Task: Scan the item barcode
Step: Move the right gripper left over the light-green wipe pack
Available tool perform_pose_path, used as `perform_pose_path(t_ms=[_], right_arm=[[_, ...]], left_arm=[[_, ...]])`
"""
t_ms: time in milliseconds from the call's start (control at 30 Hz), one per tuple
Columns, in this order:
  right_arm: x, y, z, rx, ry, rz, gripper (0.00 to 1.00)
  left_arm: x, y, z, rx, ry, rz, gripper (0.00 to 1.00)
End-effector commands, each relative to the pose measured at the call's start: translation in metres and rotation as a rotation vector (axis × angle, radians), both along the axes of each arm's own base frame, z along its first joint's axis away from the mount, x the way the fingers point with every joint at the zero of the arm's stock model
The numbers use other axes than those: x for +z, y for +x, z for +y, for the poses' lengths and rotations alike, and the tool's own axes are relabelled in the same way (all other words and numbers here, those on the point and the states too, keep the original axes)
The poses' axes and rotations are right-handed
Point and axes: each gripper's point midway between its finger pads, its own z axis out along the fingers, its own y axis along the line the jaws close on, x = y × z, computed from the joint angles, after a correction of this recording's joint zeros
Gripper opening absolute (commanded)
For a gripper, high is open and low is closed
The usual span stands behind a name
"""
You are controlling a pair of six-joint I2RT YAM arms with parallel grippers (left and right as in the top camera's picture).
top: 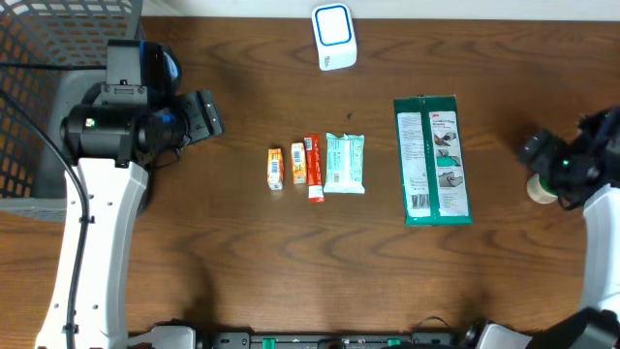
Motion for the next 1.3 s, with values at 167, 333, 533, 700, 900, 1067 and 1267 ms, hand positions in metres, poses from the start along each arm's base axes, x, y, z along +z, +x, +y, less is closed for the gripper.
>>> perform_pose_path(t_ms=[167, 333, 533, 700, 900, 1067, 1267], right_arm=[[-0.021, 0.009, 0.088, 0.276, 0.051, 0.058, 0.99], [-0.050, 0.016, 0.137, 0.478, 0.015, 0.104, 0.99], [-0.081, 0.027, 0.197, 0.645, 0.008, 0.116, 0.99], [-0.098, 0.031, 0.254, 0.790, -0.001, 0.082, 0.99], [-0.107, 0.026, 0.318, 0.946, -0.019, 0.013, 0.99], [-0.118, 0.028, 0.338, 0.971, -0.163, -0.020, 0.99], [-0.116, 0.048, 0.324, 0.876, -0.399, -0.069, 0.99]], left_arm=[[0.001, 0.002, -0.001, -0.006, 0.001, -0.002, 0.85], [0.001, 0.002, -0.001, -0.006, 0.001, -0.002, 0.85], [0.001, 0.002, -0.001, -0.006, 0.001, -0.002, 0.85], [0.001, 0.002, -0.001, -0.006, 0.001, -0.002, 0.85], [0.001, 0.002, -0.001, -0.006, 0.001, -0.002, 0.85], [0.001, 0.002, -0.001, -0.006, 0.001, -0.002, 0.85], [0.001, 0.002, -0.001, -0.006, 0.001, -0.002, 0.85]])
